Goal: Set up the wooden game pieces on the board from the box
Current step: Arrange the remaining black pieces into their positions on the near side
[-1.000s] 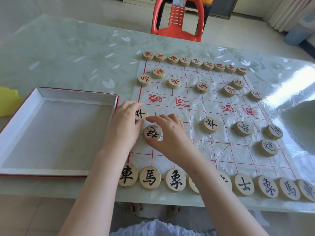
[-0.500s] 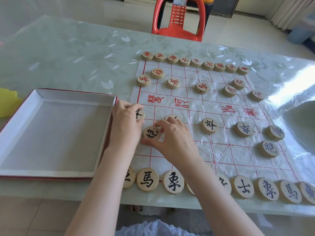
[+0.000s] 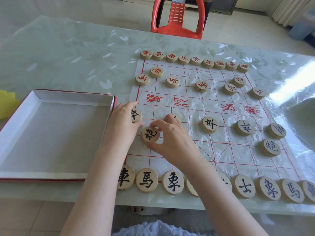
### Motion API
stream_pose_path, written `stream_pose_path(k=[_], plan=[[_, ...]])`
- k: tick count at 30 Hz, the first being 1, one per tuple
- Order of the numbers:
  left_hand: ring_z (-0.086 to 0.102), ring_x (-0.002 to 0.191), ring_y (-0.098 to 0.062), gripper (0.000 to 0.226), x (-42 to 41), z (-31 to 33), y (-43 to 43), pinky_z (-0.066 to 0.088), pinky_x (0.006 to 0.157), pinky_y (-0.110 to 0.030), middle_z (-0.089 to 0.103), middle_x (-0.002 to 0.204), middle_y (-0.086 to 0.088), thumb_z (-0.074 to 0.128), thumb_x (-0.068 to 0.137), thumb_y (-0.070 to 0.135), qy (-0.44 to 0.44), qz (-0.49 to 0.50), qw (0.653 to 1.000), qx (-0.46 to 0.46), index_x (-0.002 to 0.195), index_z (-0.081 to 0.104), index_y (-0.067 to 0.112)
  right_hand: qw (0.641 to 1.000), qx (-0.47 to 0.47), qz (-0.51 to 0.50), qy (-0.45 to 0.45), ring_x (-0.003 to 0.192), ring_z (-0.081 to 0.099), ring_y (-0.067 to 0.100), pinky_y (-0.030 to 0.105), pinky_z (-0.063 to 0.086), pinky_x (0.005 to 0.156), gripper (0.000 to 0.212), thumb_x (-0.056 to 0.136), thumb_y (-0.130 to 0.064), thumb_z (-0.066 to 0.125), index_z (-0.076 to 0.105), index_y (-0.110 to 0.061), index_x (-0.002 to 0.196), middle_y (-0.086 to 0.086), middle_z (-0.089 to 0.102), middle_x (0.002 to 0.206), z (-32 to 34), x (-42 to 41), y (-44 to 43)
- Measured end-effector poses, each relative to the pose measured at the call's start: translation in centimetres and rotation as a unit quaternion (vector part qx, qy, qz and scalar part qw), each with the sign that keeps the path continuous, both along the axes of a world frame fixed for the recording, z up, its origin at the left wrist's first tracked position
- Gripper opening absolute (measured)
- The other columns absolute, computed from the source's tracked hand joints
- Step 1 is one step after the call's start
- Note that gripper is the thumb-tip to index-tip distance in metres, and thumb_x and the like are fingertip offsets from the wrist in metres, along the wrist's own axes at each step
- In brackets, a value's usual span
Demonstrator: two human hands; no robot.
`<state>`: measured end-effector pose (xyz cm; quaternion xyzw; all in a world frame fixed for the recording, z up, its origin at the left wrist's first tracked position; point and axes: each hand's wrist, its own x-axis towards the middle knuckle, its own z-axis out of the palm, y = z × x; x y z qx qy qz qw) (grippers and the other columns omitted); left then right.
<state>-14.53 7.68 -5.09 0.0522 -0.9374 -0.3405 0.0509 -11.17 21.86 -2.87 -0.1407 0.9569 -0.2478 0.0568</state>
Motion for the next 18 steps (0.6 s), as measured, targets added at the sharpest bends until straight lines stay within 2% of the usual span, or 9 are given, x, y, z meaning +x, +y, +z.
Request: stream_pose_path(k=[6, 10, 12, 15, 18], plan=[[0.049, 0.118, -0.018, 0.059, -0.07, -0.05, -0.16, 0.033, 0.095, -0.022, 0.056, 0.127, -0.001, 0.068, 0.078, 0.005, 0.014, -0.005, 1.000, 0.008, 0.132, 0.048, 0.018, 0.999, 0.013, -0.041, 0.003, 0.107, 0.045, 0.018, 0.025, 0.038, 0.088, 0.060, 0.068, -0.050, 0.073, 0.053, -0.016, 0.113, 0.000, 0.047, 0.110, -0.24, -0.07, -0.34], [0.049, 0.118, -0.018, 0.061, -0.09, -0.08, -0.21, 0.034, 0.095, -0.022, 0.056, 0.127, -0.002, 0.069, 0.077, 0.007, 0.014, -0.008, 1.000, 0.009, 0.133, 0.048, 0.020, 0.999, -0.019, -0.037, -0.017, 0.113, 0.044, 0.017, 0.027, 0.039, 0.093, 0.077, 0.065, -0.052, 0.075, 0.047, -0.018, 0.128, -0.001, 0.043, 0.117, 0.12, -0.03, -0.24], [0.049, 0.117, -0.018, 0.061, -0.15, -0.12, -0.29, 0.033, 0.093, -0.021, 0.056, 0.126, -0.003, 0.071, 0.076, 0.007, 0.016, -0.003, 1.000, 0.011, 0.132, 0.048, 0.020, 0.999, -0.014, -0.015, -0.024, 0.114, 0.044, 0.018, 0.025, 0.038, 0.092, 0.074, 0.070, -0.043, 0.075, 0.044, -0.020, 0.133, -0.001, 0.043, 0.120, 0.25, 0.10, -0.10], [0.050, 0.115, -0.020, 0.061, -0.14, -0.11, -0.33, 0.035, 0.093, -0.023, 0.057, 0.124, -0.004, 0.072, 0.075, 0.007, 0.015, 0.002, 1.000, 0.010, 0.131, 0.050, 0.018, 1.000, 0.003, 0.007, -0.008, 0.112, 0.046, 0.019, 0.024, 0.036, 0.090, 0.057, 0.078, -0.032, 0.069, 0.049, -0.019, 0.129, 0.000, 0.046, 0.118, 0.15, 0.17, 0.00], [0.051, 0.116, -0.020, 0.060, -0.08, 0.01, -0.30, 0.036, 0.097, -0.026, 0.057, 0.124, -0.004, 0.071, 0.074, 0.004, 0.009, 0.000, 1.000, 0.012, 0.130, 0.051, 0.016, 1.000, 0.012, 0.001, 0.001, 0.109, 0.046, 0.018, 0.025, 0.036, 0.089, 0.049, 0.079, -0.036, 0.068, 0.052, -0.016, 0.120, 0.000, 0.050, 0.114, -0.03, 0.11, -0.09]])
